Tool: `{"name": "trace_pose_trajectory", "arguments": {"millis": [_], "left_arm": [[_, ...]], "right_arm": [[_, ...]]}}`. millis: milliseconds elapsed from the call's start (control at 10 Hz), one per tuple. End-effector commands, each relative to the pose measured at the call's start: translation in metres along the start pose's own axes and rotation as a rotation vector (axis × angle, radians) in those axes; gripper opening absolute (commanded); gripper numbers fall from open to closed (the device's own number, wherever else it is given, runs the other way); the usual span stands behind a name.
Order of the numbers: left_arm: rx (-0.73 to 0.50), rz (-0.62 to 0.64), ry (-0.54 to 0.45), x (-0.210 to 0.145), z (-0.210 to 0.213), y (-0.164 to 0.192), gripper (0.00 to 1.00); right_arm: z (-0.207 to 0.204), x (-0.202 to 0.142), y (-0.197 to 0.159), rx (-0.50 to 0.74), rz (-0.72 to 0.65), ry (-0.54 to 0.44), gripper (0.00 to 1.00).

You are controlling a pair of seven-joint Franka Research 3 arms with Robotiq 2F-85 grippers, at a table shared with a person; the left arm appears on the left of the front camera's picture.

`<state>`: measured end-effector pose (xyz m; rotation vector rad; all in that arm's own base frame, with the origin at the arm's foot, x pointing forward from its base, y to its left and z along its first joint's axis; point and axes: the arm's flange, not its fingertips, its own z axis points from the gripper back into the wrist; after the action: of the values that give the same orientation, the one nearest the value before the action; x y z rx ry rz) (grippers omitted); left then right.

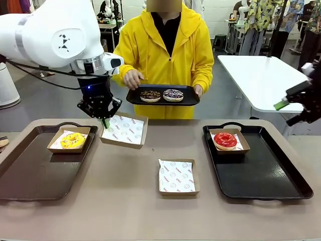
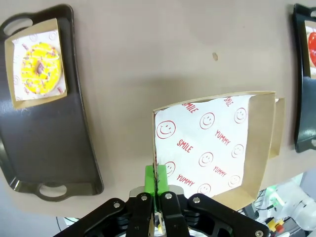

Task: Individually package the donuts and arrange them on the tray.
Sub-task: Place the picked Paper togo box on the Handle tray while simultaneously picking up another Paper togo box from the table with the other hand.

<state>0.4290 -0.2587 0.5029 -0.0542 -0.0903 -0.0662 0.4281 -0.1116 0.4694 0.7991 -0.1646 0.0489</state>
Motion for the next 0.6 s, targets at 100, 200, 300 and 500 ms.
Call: {"name": "trace_pose_trajectory", "arguments": {"millis": [100,200,300,500], "left_arm": [[0.020,0.054,0.013,0.039,-0.001,-0.003,0.00],[0.017,0.064,0.011,0.050,-0.003,-0.001,0.00],[0.011,0.073,0.013,0.058,-0.006,0.000,0.00],[0.004,0.074,0.010,0.071,-0.009,0.002,0.00]], "right_arm": [[0.023,-0.059,-0.017,0.155,0.052,-0.142,1.00],[0.032,-0.077,-0.024,0.190,0.057,-0.199,1.00],[0.036,-0.088,-0.031,0.207,0.045,-0.226,1.00],[0.038,-0.102,-0.039,0.226,0.035,-0.240,1.00]]}}
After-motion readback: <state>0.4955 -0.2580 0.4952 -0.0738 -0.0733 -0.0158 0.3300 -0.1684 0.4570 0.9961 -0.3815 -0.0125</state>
